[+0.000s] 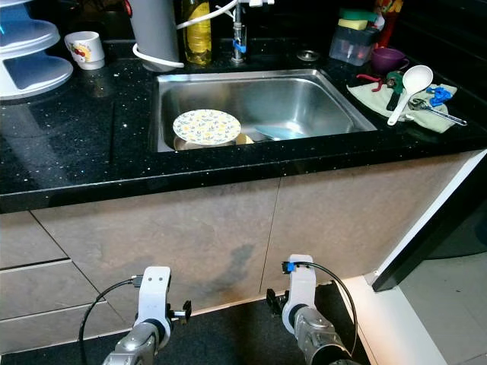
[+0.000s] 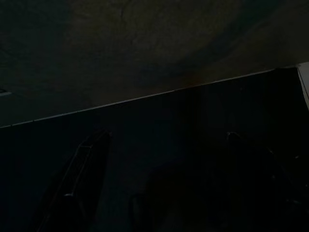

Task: Kitchen organization

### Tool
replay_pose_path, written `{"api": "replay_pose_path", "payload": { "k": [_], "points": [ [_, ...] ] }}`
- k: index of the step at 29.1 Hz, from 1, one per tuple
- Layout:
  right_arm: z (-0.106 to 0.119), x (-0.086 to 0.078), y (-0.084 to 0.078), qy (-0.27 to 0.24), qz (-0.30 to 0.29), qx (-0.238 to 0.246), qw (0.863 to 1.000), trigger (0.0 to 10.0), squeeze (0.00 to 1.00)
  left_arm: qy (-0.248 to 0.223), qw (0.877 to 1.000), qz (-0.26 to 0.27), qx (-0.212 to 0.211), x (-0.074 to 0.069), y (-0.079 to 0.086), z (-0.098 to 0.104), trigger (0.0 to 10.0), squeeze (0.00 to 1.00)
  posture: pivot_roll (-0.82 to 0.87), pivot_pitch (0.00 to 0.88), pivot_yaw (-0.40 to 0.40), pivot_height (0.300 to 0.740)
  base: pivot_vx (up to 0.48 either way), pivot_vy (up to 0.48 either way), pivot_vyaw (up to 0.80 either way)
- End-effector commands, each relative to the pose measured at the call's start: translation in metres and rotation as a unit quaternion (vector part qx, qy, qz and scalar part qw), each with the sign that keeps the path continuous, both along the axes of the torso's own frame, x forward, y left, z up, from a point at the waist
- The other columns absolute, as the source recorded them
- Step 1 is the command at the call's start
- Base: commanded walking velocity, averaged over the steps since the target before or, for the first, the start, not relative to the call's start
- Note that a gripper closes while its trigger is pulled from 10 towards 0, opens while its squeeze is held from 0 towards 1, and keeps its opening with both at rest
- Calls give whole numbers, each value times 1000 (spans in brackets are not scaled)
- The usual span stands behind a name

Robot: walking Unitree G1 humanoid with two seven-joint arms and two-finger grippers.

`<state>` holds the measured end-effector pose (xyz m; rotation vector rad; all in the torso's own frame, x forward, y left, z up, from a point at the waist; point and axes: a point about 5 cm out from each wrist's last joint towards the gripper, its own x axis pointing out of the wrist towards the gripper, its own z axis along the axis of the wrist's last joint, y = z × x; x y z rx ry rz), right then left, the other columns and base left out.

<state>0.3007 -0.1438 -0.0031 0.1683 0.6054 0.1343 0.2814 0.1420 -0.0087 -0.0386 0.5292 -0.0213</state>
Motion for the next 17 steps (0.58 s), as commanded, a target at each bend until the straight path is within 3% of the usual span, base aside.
{"api": "replay_pose_path", "payload": {
  "k": [1,17],
  "points": [
    [-6,-6,-1,11,-9,4,1000,10000,0,28,1000,-1,3,-11,1,-11,10000,0,-55,147,-40,740,0,0,0],
    [-9,-9,-2,15,-9,3,1000,10000,0,30,1000,-7,6,-13,0,-13,10000,0,-59,121,-37,740,0,0,0]
  ]
}}
